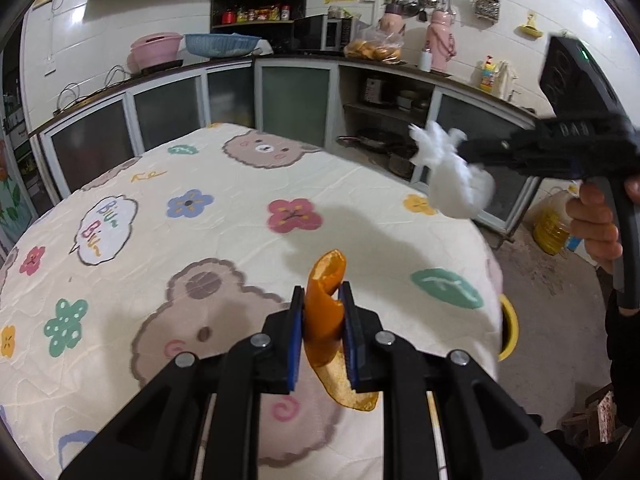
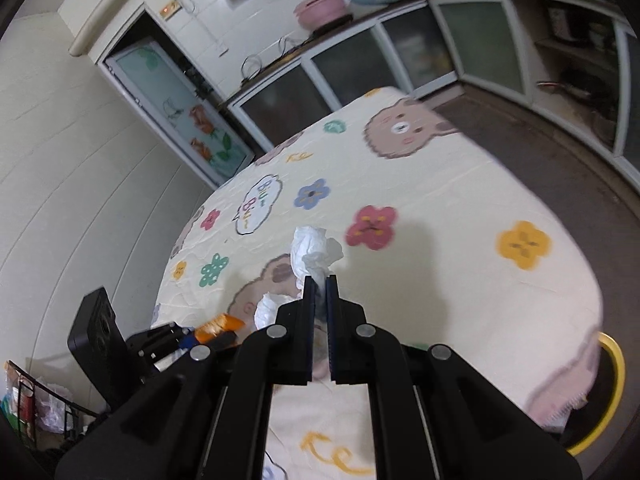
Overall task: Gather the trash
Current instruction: 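Carry the orange peel and tissue off the quilt over the yellow-rimmed bin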
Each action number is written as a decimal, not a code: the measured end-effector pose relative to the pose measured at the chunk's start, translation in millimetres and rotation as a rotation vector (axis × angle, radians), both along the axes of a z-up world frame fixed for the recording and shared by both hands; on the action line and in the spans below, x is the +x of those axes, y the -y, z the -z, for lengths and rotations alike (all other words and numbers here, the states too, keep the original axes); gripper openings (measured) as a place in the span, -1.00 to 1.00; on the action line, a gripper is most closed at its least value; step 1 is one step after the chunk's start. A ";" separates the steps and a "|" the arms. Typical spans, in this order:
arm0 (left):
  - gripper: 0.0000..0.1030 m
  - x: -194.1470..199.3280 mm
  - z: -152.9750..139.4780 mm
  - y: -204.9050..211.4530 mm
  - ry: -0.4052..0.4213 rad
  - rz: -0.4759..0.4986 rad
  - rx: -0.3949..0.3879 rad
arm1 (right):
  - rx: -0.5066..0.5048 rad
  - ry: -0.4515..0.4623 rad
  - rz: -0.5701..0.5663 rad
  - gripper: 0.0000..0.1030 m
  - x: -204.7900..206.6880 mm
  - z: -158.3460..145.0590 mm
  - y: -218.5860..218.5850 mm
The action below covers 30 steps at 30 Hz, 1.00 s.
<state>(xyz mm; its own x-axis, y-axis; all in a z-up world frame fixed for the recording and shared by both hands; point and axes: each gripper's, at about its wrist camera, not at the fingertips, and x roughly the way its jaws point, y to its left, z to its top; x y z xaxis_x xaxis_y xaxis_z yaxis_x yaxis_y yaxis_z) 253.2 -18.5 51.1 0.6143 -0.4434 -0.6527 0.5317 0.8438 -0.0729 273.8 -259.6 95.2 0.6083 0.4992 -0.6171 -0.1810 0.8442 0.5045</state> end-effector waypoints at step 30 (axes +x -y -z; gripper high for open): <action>-0.68 -43.2 37.5 338.0 -0.090 0.463 -0.005 | -0.089 -0.133 0.637 -0.91 -191.4 108.2 261.5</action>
